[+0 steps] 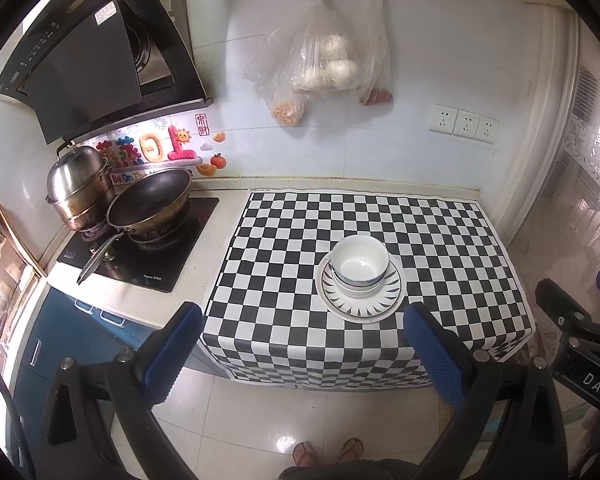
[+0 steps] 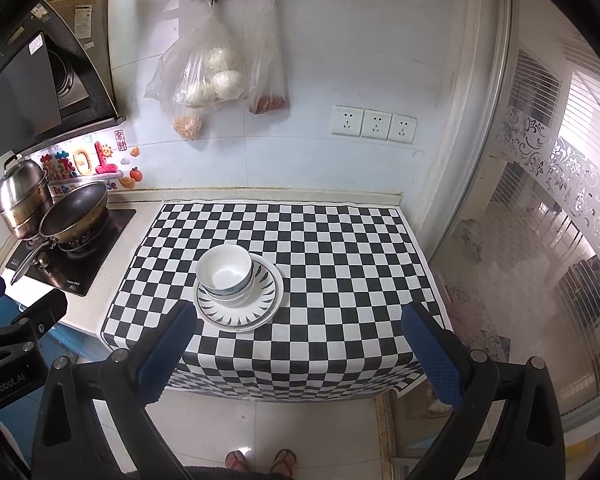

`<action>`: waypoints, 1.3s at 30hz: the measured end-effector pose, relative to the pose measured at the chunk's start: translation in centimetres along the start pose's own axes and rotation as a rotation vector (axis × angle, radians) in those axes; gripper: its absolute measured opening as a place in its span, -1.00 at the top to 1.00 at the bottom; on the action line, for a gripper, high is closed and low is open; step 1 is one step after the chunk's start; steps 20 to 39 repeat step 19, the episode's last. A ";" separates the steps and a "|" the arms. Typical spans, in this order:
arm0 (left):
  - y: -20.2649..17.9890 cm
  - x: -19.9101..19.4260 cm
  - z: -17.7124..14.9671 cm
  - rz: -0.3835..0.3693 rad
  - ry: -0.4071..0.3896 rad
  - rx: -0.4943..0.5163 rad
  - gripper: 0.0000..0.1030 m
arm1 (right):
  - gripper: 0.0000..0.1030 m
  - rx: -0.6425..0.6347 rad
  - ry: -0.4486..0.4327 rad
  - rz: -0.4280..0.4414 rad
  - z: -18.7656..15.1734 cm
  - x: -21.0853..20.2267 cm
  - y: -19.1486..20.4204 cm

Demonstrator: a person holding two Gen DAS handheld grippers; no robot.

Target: Organize plates and bowls

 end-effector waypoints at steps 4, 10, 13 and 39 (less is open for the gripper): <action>0.5 0.4 0.4 -0.005 -0.009 0.010 -1.00 | -1.00 0.001 -0.004 -0.002 0.1 0.1 0.1; 0.9 1.1 1.1 -0.019 -0.013 0.028 -1.00 | -1.00 0.013 -0.010 -0.008 0.2 0.0 0.1; 0.8 1.0 1.1 -0.019 -0.014 0.029 -1.00 | -1.00 0.018 -0.013 -0.012 0.2 -0.1 0.1; 1.1 1.3 2.0 -0.024 -0.037 0.050 -1.00 | -1.00 0.028 -0.012 -0.016 0.2 0.0 -0.2</action>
Point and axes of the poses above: each gripper's, at about its wrist camera, not at the fingertips, and x roughly the way its jaws point, y to its left, z to its top, the point moved 6 cm from there along x, roughly the way its jaws point, and after that the axes turned 7 degrees about z, right-handed, at the moved point
